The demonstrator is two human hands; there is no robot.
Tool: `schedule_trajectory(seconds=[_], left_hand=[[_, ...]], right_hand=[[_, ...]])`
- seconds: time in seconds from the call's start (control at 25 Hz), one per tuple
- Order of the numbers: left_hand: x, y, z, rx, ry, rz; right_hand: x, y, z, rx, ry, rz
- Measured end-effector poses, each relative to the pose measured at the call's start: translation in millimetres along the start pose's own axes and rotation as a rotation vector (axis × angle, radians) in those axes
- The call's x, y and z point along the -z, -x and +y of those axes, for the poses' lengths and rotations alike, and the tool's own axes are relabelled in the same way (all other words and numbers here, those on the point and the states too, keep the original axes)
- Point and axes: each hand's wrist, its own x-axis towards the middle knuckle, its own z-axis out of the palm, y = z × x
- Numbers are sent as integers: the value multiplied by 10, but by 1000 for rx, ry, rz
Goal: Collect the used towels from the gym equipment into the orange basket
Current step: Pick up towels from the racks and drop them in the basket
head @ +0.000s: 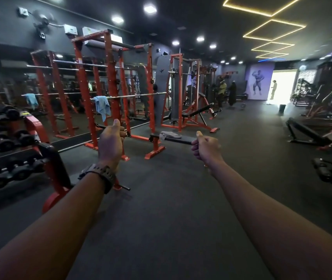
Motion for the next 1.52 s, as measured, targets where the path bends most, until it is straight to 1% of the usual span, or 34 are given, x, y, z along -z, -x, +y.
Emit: schedule_trajectory(seconds=[0.12,0.28,0.4,0.52,0.72,1.08,1.32,1.52], left_hand=[[-49,-188,-127,17,-17,4],[-437,-546,-337,31,-6,-39],[-858,-884,-503,12,7,-80],[-1405,-1369,-678,-13,-2,-111],[-2170,-2199,-990,20,7,-88],[-3451,-4098,-1945,-10,62,-111],[-4301,-5741,-2407,-17,62,-166],[-4985,-6808,-2810,-32,50,-199]], right_hand=[[-171,-182,60,6,8,2],[-304,-706,268,8,9,-1],[-345,-1277,449,26,49,3],[-401,-2054,631,28,67,-3],[-575,-3249,833,21,95,-19],[-1277,-5466,1337,81,167,-35],[-1847,-7120,1481,48,61,18],[-2153,-8213,1712,62,69,15]])
